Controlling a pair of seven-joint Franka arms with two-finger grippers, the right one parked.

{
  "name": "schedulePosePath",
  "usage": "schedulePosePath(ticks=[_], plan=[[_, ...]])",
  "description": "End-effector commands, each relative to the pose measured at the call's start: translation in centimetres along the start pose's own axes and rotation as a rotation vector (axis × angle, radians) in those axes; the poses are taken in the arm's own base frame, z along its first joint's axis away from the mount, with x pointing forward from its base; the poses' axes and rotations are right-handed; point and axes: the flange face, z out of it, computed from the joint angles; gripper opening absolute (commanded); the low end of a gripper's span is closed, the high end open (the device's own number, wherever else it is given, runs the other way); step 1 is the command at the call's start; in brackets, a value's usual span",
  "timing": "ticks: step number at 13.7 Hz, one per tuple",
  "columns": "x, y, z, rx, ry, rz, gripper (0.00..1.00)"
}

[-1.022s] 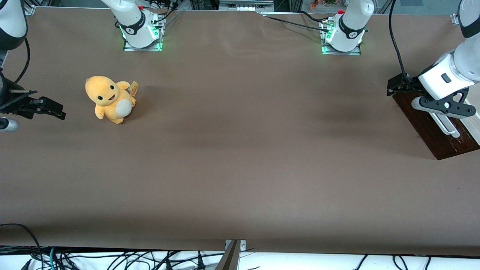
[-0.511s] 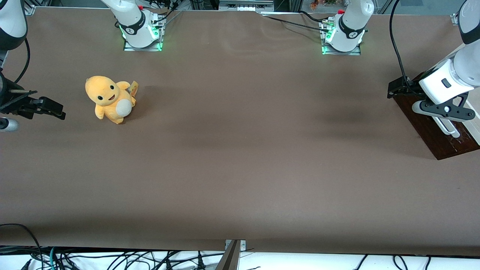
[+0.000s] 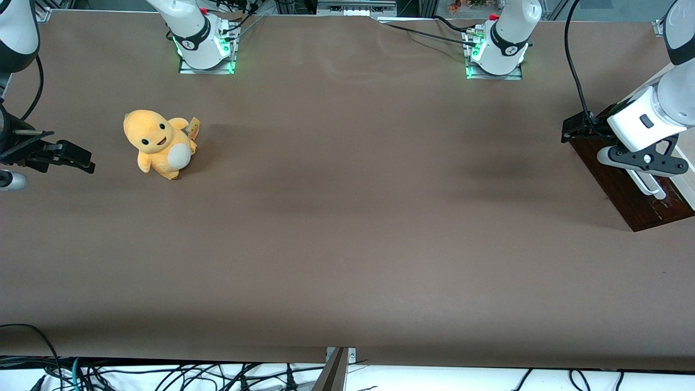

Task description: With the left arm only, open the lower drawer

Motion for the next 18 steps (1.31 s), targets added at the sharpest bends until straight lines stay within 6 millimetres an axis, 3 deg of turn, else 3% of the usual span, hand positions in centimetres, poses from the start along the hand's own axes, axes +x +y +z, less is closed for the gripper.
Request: schedulePosePath(ticks=[1,12,18], plan=[[-0.2,-0.4,-0.1,0.010,-0.002,0.016,1.00],[-0.2,-0.4,0.1,0.009,-0.009,0.013,1.00],[0.0,-0.7,1.5,0.001,-0.073,-0.004,1.00]])
